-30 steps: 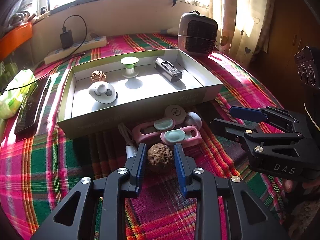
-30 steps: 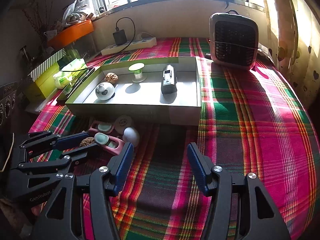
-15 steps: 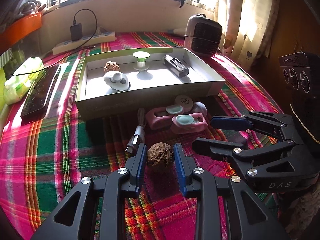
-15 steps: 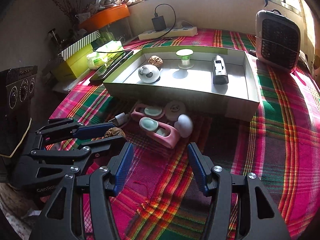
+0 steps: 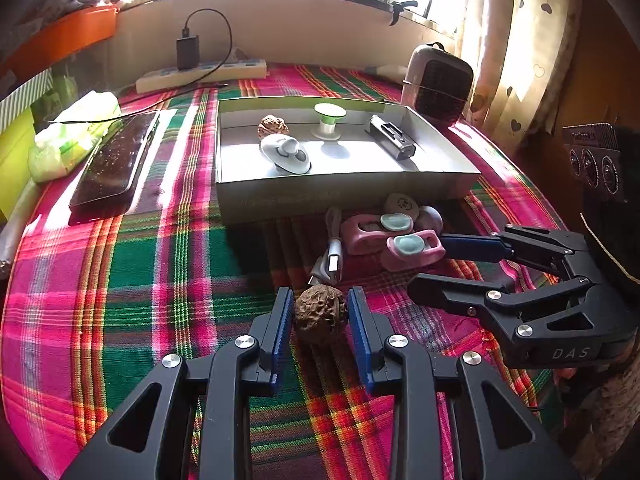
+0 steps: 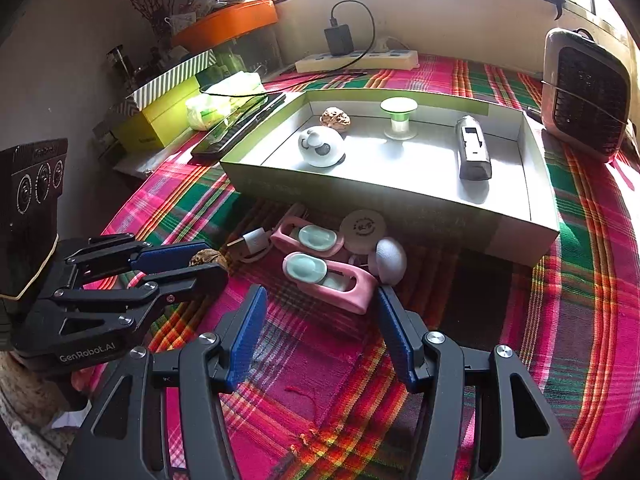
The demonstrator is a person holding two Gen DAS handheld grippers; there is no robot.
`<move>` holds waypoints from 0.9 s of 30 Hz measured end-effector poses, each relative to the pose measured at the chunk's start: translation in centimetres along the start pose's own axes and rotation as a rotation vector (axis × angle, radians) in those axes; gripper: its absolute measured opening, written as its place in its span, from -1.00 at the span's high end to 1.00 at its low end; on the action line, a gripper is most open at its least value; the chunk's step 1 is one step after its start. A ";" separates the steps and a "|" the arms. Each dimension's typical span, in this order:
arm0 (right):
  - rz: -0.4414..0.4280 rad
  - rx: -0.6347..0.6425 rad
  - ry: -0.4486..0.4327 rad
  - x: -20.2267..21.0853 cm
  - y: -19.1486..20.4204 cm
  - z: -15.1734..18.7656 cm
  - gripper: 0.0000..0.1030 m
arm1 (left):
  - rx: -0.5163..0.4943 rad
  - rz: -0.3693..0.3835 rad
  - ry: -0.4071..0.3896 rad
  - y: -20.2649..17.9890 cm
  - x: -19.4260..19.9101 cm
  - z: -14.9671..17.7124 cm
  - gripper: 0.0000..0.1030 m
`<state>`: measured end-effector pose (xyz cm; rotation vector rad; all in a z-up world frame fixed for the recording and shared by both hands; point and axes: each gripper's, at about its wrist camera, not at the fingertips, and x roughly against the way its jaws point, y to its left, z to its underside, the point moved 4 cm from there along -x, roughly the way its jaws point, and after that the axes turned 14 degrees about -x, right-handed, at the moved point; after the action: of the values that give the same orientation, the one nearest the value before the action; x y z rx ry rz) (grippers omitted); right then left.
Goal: Organize objects
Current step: 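Grasp the pink clip with the right tool while the left tool holds the walnut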
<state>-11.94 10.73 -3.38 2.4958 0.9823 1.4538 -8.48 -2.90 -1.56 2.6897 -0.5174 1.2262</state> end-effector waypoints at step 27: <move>-0.036 0.183 0.026 -0.2 2.6 0.4 -0.10 | 0.024 0.001 0.005 0.9 -0.1 0.4 0.48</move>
<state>-10.40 8.63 -2.76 2.5723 1.2099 1.4508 -8.56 -3.86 -1.94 2.7055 -0.5068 1.2472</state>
